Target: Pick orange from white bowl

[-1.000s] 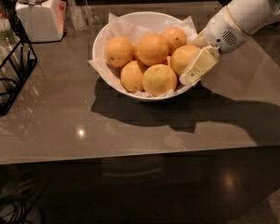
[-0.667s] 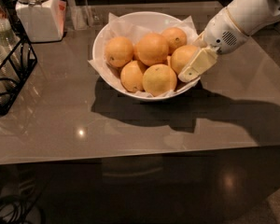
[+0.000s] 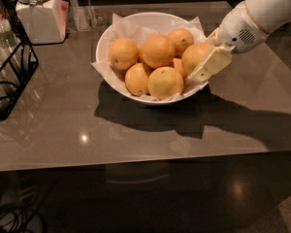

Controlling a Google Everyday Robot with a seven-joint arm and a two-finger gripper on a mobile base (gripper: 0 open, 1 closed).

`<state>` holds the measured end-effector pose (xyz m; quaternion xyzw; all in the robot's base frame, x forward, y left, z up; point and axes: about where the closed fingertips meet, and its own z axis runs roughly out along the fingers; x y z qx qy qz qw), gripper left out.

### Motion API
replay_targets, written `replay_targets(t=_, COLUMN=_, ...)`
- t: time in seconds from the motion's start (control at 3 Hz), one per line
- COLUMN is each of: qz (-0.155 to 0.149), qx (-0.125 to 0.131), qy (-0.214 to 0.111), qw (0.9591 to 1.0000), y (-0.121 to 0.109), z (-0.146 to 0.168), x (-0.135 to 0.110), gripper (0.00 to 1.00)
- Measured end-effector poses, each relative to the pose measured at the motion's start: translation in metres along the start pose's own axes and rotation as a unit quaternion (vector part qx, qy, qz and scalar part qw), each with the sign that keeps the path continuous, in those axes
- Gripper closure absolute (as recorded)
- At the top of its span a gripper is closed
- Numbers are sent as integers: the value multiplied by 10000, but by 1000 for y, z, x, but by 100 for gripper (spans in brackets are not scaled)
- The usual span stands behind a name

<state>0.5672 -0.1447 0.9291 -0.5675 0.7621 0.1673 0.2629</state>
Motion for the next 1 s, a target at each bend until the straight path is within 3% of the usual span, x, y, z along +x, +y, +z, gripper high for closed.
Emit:
replay_targets(t=0.33, qz=-162, qx=398, qy=-7, qw=9991, y=24, z=-37, x=-5, gripper=100)
replay_targets(t=0.67, qz=-338, qx=884, qy=-232, qw=9952, y=72, z=-80, x=-15, gripper=100)
replay_targets(t=1.0, qz=-62, qx=1026, qy=-138, qw=9946, y=84, z=-90, x=11, gripper=100)
